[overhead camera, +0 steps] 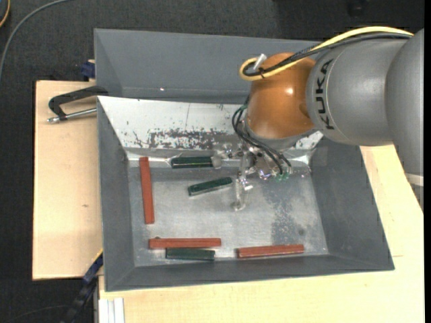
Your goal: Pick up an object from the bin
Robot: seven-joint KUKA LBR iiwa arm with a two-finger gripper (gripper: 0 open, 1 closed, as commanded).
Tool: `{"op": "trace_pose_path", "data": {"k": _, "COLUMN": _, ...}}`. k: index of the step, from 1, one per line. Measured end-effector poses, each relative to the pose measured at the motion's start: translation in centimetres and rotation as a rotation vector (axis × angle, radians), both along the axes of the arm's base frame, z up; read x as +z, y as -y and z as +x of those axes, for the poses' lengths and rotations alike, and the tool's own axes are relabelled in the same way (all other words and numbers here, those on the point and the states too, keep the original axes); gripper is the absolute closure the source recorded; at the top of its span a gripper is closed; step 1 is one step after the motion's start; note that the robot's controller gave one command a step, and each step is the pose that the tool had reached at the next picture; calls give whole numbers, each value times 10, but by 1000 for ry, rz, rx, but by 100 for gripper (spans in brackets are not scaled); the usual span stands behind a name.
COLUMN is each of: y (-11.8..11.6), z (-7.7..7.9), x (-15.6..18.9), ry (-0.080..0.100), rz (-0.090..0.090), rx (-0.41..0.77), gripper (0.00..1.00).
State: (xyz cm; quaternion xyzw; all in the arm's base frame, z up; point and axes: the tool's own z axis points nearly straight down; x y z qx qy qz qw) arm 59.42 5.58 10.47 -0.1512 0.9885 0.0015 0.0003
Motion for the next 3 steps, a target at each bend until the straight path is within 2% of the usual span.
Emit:
{"op": "trace_pose_path", "data": {"k": 1, "y": -34, "z": 7, "x": -33, "ry": 3, "rz": -1, "rx": 130, "gripper": 0}}
{"op": "trace_pose_path", "data": {"k": 2, "y": -33, "z": 7, "x": -33, "ry": 5, "rz": -1, "rx": 129, "gripper": 100}}
{"op": "trace_pose_path", "data": {"k": 3, "y": -24, "z": 1, "x": 113, "ry": 16, "rz": -1, "rx": 112, "gripper": 100}}
